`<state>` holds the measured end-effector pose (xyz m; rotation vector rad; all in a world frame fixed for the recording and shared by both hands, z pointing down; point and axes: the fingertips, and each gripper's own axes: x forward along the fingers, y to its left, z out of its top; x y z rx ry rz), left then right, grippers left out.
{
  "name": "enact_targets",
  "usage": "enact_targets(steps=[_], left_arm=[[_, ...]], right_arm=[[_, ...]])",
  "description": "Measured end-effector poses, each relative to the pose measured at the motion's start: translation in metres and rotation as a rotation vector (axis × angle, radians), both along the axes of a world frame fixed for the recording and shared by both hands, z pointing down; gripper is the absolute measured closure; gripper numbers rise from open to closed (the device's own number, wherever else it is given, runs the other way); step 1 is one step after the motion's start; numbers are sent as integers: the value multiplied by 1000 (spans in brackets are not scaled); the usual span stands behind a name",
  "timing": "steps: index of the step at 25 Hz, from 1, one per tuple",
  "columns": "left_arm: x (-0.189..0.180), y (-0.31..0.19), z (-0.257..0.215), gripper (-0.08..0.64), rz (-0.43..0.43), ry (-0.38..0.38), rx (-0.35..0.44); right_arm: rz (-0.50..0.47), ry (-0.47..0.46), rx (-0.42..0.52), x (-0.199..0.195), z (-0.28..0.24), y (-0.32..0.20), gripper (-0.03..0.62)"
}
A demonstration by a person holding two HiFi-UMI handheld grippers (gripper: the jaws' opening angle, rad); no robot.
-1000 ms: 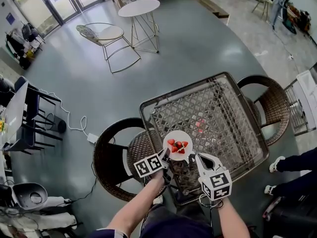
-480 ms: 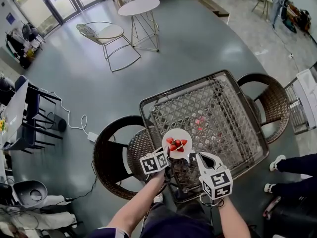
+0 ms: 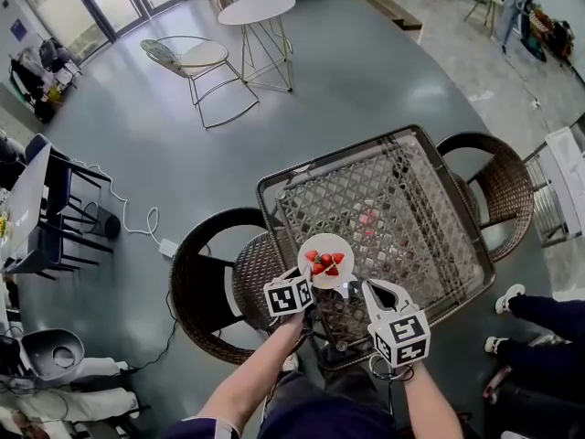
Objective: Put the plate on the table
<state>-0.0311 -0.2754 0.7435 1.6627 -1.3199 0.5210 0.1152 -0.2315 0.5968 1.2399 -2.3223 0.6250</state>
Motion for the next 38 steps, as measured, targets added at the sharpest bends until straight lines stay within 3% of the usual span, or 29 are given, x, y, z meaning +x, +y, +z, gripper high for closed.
enact_targets(steps=[7, 19, 27, 32, 38], left_arm=[[-1, 3, 6, 462, 66, -74, -10], [-1, 4, 8, 453, 118, -122, 18], [-15, -2, -10, 434, 77, -141, 93], [-9, 5, -43, 436, 173, -125, 186], [15, 17, -100, 438, 340, -42, 372]], right_arm=[[7, 2, 3, -1, -1, 6, 589], [24, -3, 2, -4, -3, 14, 589], [32, -4, 4, -4, -9, 18, 589], [37, -13, 14, -7, -17, 18, 589], [43, -38, 42, -14, -27, 15, 589]])
